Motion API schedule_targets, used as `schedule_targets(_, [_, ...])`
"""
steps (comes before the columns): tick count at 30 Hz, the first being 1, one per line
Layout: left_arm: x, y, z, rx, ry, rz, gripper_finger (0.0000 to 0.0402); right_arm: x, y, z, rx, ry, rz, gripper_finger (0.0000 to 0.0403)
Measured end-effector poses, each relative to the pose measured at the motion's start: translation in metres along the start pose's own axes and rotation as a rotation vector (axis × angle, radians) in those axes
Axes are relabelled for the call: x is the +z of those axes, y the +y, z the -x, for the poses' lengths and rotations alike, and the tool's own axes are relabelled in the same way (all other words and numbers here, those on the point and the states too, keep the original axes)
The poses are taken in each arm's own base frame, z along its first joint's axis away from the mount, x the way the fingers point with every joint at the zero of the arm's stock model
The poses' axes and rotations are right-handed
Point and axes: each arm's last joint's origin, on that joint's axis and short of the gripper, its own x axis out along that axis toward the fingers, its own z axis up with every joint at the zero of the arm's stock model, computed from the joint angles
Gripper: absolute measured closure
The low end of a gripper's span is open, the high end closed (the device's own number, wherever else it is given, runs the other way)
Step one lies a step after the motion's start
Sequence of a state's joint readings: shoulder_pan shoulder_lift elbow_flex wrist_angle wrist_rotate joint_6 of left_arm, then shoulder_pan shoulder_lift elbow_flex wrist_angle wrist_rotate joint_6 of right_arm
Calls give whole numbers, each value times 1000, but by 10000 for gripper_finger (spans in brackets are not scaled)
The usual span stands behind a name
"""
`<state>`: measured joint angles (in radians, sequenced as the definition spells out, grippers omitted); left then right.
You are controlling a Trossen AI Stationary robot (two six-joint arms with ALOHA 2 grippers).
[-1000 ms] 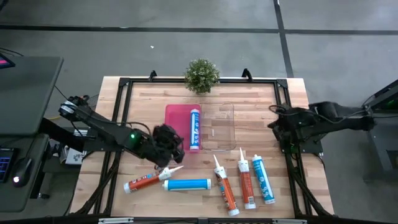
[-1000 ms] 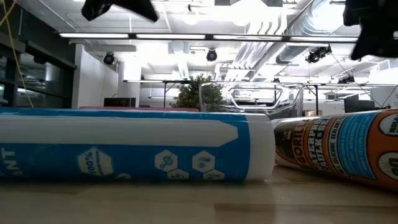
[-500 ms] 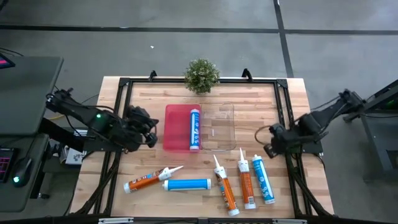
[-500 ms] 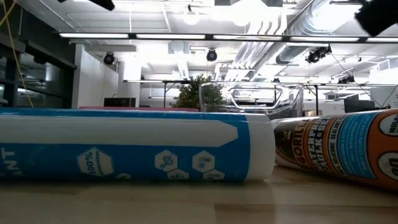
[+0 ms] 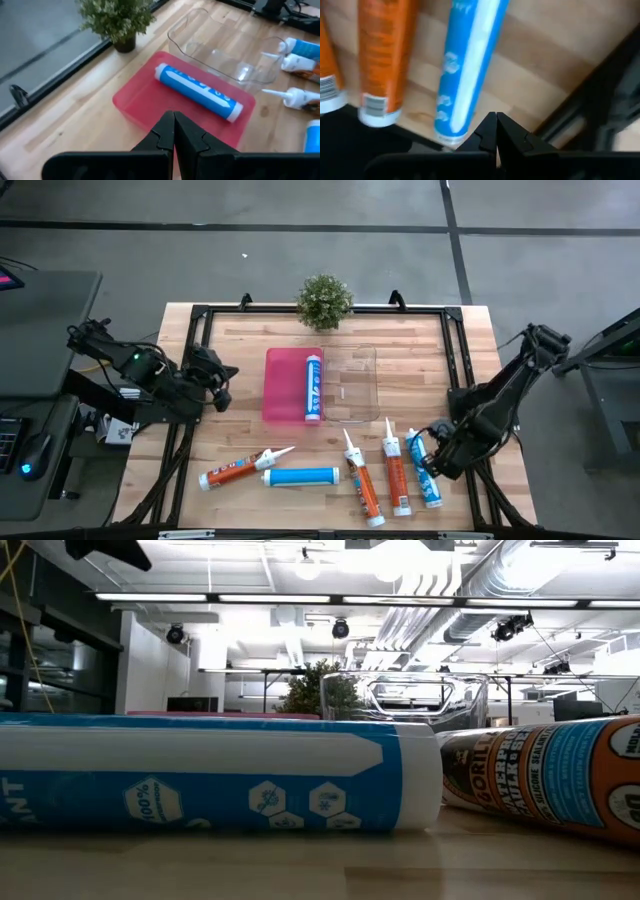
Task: Pick & place silicon tubes, Sealant and Lysol wipes
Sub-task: Put the right blue sealant into the pink bin
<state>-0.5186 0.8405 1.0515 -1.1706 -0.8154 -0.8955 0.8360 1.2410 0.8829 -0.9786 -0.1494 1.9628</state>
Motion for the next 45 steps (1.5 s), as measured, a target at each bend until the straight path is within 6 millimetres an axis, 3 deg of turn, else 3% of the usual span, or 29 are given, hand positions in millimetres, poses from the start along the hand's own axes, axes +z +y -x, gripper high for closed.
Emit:
schedule_targets(5, [-2,12,6,-39,0,30,401,-3,12,-11,45,-1,19,359])
schedule_targets(15, [-2,17,9,-49,-8,10,402,2,18,-25,-5,-60,-54,162])
schedule_targets(20, [-3,17,9,-52,-3,8,401,11,23,-36,-36,-83,-93,107])
schedule_targets(25, [-3,17,9,-54,1,7,401,21,25,-52,-36,-70,-132,97])
schedule_targets(37, [-4,18,9,-53,14,-3,402,35,7,-89,13,-10,-201,96])
schedule_targets(45, [-8,43,20,-14,-10,9,402,40,-5,-97,-19,-13,-200,118])
